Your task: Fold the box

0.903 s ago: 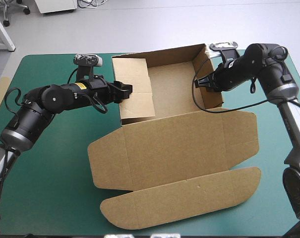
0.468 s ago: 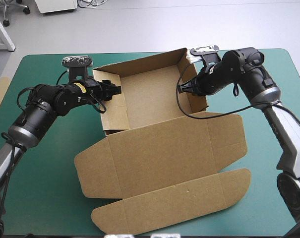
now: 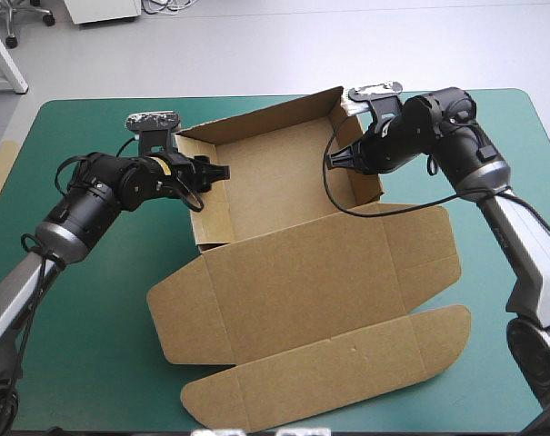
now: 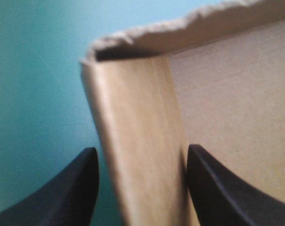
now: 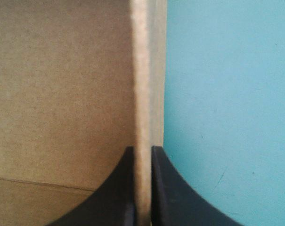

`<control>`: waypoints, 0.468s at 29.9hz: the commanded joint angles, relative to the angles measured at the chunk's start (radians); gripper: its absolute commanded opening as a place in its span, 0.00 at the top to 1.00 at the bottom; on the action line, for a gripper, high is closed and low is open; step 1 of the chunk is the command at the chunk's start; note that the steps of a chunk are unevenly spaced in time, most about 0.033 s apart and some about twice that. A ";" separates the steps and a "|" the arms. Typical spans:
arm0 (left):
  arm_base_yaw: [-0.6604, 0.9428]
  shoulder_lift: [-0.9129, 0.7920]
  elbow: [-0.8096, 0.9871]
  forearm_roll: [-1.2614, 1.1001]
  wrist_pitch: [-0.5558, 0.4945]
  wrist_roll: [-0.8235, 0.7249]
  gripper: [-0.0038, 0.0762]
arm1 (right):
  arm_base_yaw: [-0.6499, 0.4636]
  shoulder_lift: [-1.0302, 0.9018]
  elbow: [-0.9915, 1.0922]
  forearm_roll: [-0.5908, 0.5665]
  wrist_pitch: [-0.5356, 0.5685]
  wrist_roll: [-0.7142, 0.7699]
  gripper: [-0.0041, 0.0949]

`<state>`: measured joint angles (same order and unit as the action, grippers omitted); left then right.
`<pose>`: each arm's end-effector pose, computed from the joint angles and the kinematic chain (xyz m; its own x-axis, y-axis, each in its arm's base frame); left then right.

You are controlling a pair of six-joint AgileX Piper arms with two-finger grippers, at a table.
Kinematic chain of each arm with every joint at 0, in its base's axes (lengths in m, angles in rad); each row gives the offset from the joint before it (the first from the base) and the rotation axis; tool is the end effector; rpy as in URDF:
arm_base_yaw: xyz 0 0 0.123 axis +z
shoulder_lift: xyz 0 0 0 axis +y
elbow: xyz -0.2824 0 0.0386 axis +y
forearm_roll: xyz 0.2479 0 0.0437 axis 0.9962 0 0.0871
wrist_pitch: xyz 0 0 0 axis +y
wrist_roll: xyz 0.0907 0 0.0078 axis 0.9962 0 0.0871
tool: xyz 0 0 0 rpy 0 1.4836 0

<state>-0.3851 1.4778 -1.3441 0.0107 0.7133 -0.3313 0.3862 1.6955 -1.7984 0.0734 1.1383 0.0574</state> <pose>0.3057 -0.1232 0.3552 -0.7231 -0.0496 -0.6890 0.1490 0.9627 -0.2257 0.3390 0.1444 0.3935 -0.7853 -0.2244 -0.5769 -0.3440 0.9330 0.1053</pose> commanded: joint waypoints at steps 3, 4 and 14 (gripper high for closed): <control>-0.065 -0.021 -0.034 0.011 -0.053 -0.039 0.48 | 0.004 -0.045 -0.027 0.019 -0.066 0.032 0.97; -0.067 -0.017 -0.034 0.011 -0.060 -0.043 0.49 | 0.004 -0.043 -0.027 0.019 -0.066 0.032 0.97; -0.068 -0.015 -0.044 0.003 -0.106 -0.061 0.49 | 0.015 -0.002 -0.027 -0.010 -0.038 0.092 0.97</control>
<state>-0.4411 1.4996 -1.3484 0.0397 0.7009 -0.3811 0.3872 1.7313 -1.7976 0.0246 1.1590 0.1147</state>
